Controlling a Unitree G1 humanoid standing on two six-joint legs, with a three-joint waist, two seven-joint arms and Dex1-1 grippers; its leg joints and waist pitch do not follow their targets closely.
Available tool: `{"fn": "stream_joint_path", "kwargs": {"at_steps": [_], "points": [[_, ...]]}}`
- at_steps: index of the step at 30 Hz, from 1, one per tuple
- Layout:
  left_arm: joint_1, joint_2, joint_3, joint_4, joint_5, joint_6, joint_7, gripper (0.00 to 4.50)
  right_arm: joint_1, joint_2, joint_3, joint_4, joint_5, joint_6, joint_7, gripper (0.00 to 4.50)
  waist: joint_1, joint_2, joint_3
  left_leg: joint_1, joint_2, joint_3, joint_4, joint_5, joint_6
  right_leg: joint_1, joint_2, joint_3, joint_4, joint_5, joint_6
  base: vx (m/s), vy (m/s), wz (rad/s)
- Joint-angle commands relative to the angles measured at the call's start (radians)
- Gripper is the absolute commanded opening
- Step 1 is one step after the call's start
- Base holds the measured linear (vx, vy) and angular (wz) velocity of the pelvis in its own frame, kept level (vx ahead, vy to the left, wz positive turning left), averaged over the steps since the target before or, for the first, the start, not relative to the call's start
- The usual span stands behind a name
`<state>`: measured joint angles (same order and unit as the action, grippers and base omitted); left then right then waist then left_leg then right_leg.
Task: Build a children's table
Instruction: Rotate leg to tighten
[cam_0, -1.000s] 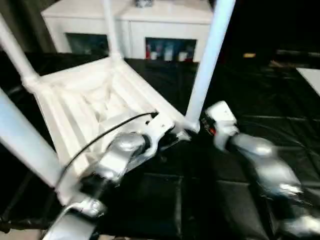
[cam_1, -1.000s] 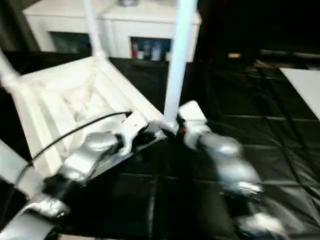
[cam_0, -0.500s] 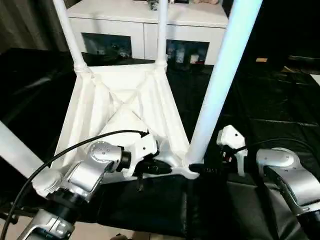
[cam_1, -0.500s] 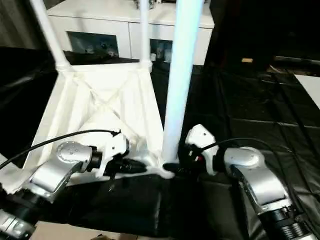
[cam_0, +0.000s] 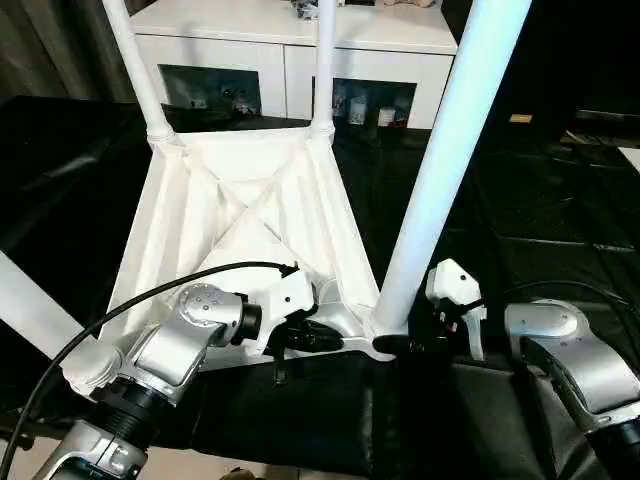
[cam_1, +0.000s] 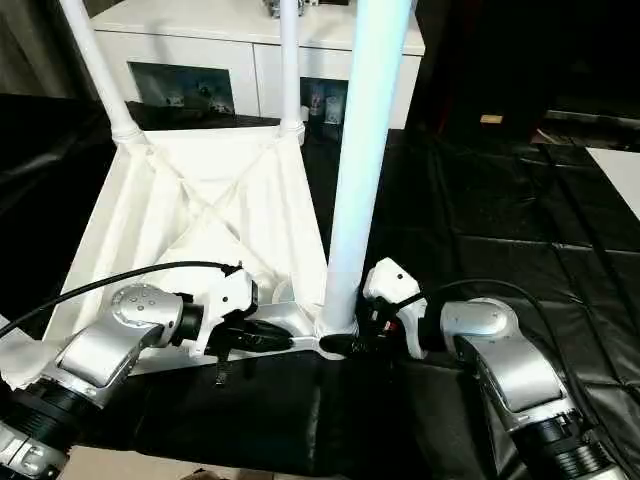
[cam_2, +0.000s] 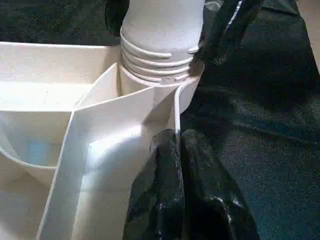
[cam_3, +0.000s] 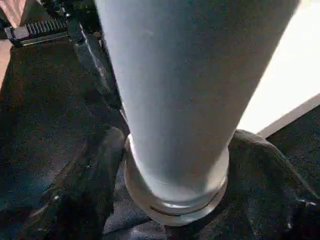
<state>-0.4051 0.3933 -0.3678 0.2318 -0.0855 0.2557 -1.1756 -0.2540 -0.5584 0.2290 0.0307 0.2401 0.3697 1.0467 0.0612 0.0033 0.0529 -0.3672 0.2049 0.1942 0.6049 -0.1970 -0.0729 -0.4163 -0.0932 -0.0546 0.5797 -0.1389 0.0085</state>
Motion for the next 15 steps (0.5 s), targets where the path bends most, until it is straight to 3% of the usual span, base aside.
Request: {"fn": "stream_joint_path", "kwargs": {"at_steps": [1,7,8,9,10,11,13,15], "points": [[-0.026,0.0,0.01,-0.042,-0.023,-0.027,-0.009,0.0,-0.01,0.0,0.006,0.007,0.005,0.011,0.012,3.02,-0.001,-0.01,-0.064,0.011,0.022,-0.01,-0.082,-0.248,0.033,0.044,-0.039,0.03,-0.064,-0.375,-0.181,0.0,0.0,0.0],[-0.022,0.008,0.009,-0.039,-0.013,-0.022,-0.006,0.0,-0.012,0.024,0.004,0.038,-0.013,-0.007,-0.026,2.76,-0.003,-0.009,-0.063,0.01,0.022,-0.012,-0.084,-0.267,0.026,0.043,-0.039,0.029,-0.066,-0.403,-0.173,0.0,0.0,0.0],[-0.028,-0.003,0.012,-0.022,0.006,-0.014,0.033,0.0,-0.043,0.095,-0.024,0.124,-0.065,-0.041,-0.179,2.7,-0.004,-0.009,-0.063,0.01,0.022,-0.012,-0.084,-0.267,0.023,0.043,-0.04,0.029,-0.066,-0.409,-0.169,0.0,0.0,0.0],[-0.028,-0.003,0.012,-0.022,0.006,-0.014,0.033,0.0,-0.043,0.095,-0.024,0.124,-0.065,-0.041,-0.179,2.68,-0.008,-0.008,-0.062,0.012,0.019,-0.012,-0.083,-0.278,0.012,0.037,-0.039,0.027,-0.07,-0.428,-0.17,0.0,0.0,0.0],[-0.039,-0.023,0.015,0.001,0.024,-0.006,0.08,0.0,-0.066,0.154,-0.048,0.186,-0.093,-0.051,-0.297,2.68,-0.021,-0.01,-0.06,0.002,0.017,-0.017,-0.087,-0.291,0.0,0.044,-0.039,0.022,-0.07,-0.469,-0.151,0.0,0.0,0.0],[-0.046,-0.037,0.018,0.015,0.032,-0.001,0.106,0.0,-0.076,0.181,-0.06,0.211,-0.098,-0.048,-0.347,2.68,-0.021,-0.01,-0.06,0.002,0.017,-0.017,-0.087,-0.291,0.0,0.044,-0.039,0.022,-0.07,-0.469,-0.151,0.0,0.0,0.0],[-0.079,-0.109,0.043,0.074,0.048,0.045,0.229,0.0,-0.105,0.286,-0.107,0.28,-0.092,-0.015,-0.511,2.67,-0.041,-0.01,-0.057,0.008,0.009,-0.022,-0.083,-0.347,-0.022,0.037,-0.04,0.009,-0.09,-0.613,-0.094,-0.026,0.0,-0.07],[-0.096,-0.142,0.056,0.103,0.052,0.066,0.285,0.0,-0.116,0.327,-0.119,0.301,-0.097,-0.001,-0.58,2.66,-0.046,-0.007,-0.061,0.007,0.009,-0.028,-0.083,-0.341,-0.028,0.039,-0.043,0.005,-0.094,-0.605,-0.086,0.0,0.0,0.0]]}}
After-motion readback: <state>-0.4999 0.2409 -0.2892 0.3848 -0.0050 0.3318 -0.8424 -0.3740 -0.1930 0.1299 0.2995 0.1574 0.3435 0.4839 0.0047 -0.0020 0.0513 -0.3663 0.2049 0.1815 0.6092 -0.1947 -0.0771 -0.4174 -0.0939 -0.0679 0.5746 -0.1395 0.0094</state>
